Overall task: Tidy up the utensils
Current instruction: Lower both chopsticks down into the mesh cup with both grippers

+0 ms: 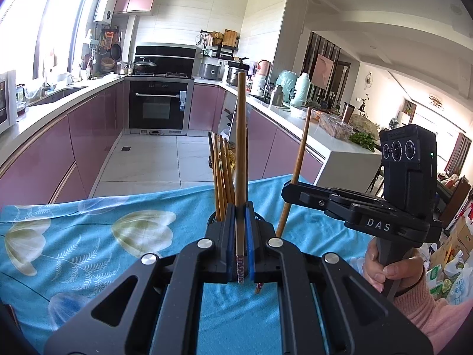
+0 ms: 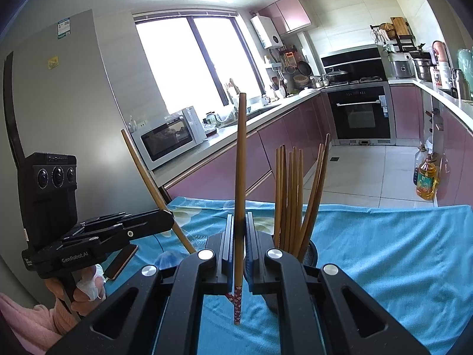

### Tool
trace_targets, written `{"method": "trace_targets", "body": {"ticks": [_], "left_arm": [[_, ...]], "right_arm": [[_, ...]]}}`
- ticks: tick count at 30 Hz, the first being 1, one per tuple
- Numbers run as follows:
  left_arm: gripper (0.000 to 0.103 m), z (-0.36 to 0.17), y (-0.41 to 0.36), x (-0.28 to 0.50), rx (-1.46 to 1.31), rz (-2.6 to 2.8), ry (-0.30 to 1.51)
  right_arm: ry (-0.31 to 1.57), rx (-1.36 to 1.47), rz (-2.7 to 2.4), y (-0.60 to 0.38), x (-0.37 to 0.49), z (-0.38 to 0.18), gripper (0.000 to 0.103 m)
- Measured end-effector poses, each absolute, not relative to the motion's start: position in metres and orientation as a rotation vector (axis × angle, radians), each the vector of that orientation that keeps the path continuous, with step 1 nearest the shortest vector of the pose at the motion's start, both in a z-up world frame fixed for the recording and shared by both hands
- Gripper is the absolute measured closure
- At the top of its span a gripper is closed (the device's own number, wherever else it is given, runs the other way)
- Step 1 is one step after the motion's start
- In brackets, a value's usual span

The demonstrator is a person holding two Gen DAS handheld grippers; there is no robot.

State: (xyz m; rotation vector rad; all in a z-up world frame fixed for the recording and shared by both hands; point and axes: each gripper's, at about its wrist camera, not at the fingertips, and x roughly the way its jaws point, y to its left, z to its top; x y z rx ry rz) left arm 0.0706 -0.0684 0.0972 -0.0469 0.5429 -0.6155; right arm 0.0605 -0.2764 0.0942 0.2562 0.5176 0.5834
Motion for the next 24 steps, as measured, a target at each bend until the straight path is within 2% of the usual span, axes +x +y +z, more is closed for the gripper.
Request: {"method": "trace_targets", "body": {"ticks": [24], "left_arm": [[0.096,0.128,-0.070,0.066,-0.054,-0.607,0.458]], "right_arm": [[0.464,0.253,0.571,-0.283,0.080,0.110,0.097]]}}
